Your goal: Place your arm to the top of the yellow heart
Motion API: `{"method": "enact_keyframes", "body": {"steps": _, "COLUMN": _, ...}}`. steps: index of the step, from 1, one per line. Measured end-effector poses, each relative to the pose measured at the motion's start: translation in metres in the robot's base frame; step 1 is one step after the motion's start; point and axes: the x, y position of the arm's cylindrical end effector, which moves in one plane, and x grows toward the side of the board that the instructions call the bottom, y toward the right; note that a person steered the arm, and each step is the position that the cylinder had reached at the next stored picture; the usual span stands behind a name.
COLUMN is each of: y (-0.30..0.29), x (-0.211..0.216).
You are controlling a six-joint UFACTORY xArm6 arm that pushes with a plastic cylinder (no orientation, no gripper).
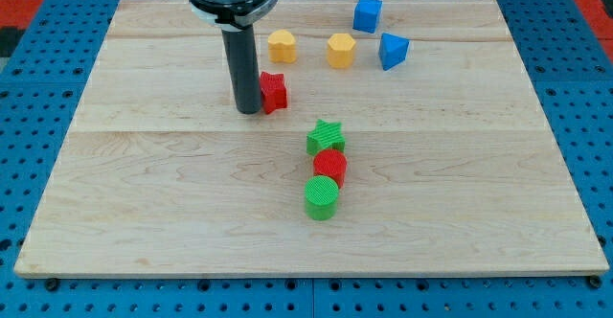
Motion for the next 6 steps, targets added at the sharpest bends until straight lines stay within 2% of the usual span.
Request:
{"method": "enact_keyframes", "body": {"steps": 1, "y": -0.053, "x": -0.014}}
{"method": "enact_keyframes", "body": {"steps": 2, "y": -0.058, "x": -0.064}}
{"method": "enact_keyframes", "body": {"steps": 3, "y": -0.053, "x": -0.101}}
{"method": "enact_keyframes", "body": {"steps": 5, "y": -0.003, "x": -0.139}}
{"method": "enact_keyframes", "body": {"steps": 6, "y": -0.002, "x": -0.159}}
